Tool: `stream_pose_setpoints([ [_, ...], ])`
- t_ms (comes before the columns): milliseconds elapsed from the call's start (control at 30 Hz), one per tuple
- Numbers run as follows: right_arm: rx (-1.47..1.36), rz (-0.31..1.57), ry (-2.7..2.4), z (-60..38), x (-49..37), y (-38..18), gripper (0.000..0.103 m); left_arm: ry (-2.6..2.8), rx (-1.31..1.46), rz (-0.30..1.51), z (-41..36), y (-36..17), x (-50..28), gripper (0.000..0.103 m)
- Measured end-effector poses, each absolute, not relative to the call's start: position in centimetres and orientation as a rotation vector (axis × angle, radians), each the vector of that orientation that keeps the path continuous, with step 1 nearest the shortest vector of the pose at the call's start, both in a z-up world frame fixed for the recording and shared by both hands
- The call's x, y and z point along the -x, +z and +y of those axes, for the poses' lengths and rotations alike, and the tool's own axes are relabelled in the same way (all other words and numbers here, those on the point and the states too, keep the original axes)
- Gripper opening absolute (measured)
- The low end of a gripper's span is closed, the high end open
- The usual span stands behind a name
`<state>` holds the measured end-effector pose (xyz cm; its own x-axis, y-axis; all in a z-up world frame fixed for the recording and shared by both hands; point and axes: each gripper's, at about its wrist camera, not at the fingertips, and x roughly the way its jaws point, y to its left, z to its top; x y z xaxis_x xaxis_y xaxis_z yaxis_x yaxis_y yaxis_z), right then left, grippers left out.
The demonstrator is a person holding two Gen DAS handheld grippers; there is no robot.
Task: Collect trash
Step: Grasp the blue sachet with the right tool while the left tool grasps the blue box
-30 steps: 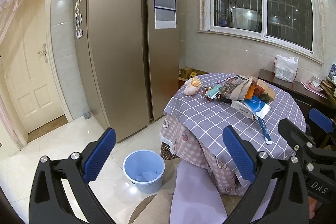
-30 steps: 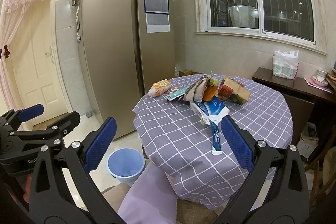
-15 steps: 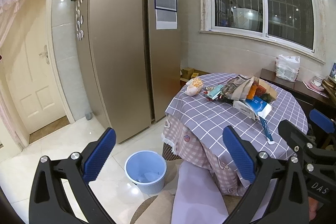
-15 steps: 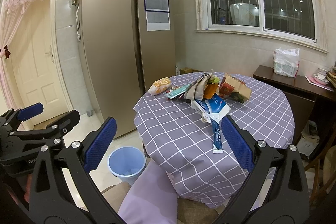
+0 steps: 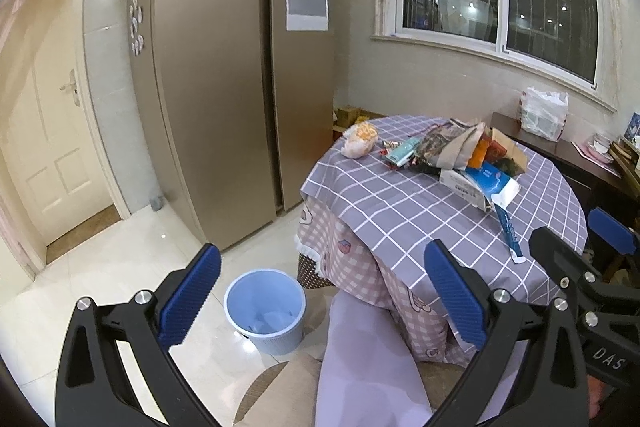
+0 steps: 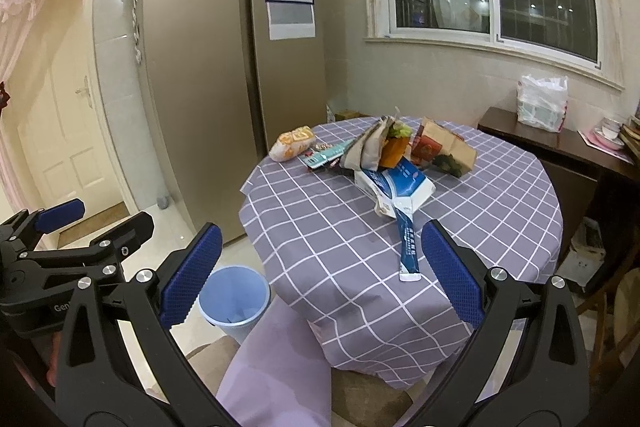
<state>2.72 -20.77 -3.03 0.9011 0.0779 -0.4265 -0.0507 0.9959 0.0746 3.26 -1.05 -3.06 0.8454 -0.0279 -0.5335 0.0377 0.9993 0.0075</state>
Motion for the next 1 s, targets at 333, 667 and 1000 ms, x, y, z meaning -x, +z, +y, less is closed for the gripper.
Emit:
stream_pose_setpoints([
  [333,-0.092,0.528,-0.006,-23.9,-5.9,-5.2,0.098,-0.1,-0.057,0.632,-4.1,-5.1,-7.1,0.099],
  [667,-0.094,0.63,-0.051,-27.0,-10.7,-8.2,0.098,-0.162,-0.079,0.711,-7.1,-7.8,-11.0,0.099],
  [1000,-0.073,0.696,-0.026,-28.7,-15.0,-10.8,0.074,-0.219,-0.038,0.795,-9.2,-9.5,-14.7,0.099],
])
